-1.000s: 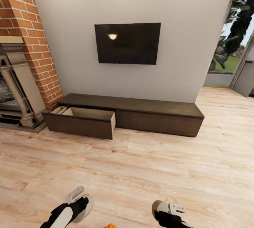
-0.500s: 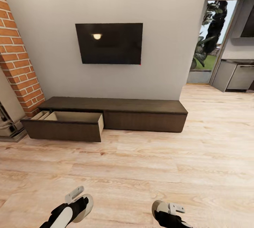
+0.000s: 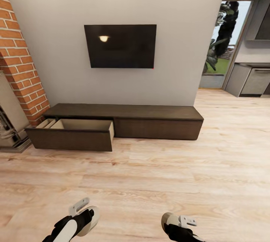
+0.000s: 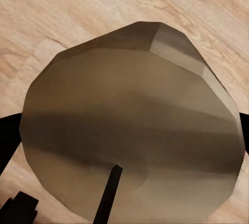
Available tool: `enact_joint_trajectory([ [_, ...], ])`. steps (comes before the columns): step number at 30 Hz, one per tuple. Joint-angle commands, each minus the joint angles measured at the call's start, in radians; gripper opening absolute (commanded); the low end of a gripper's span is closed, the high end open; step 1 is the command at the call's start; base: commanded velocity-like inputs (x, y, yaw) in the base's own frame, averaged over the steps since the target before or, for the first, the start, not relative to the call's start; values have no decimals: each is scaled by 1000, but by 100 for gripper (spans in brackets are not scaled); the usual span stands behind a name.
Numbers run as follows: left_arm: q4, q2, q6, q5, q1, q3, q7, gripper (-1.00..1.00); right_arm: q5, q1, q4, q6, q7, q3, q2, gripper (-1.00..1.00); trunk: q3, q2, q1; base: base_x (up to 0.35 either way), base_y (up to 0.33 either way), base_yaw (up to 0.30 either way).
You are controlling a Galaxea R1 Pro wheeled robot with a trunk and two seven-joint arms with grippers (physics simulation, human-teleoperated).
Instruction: Place each of the two pumpkins and all three candles from the living room inside a cabinet in the living room (use any cabinet), then make sure every cabinet is closed, and position the cauldron so it is next to a table in the living room.
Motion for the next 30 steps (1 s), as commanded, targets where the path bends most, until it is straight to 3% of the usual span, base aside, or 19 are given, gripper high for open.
enact_joint_trajectory([
  [1, -1, 1, 3, 2, -1, -3, 5, -100, -10, 0, -3, 3, -10, 8, -2, -100, -1, -1, 0, 65, 288, -83],
  [11, -1, 1, 3, 3, -1, -3, 5, -100, -10, -1, -3, 3, -10, 9, -2, -100, -1, -1, 0, 71, 288, -166],
  [30, 8, 2, 3, 2, -1, -3, 4, -100, -10, 0, -3, 0, -10, 9, -2, -100, -1, -1, 0, 21, 291, -5],
])
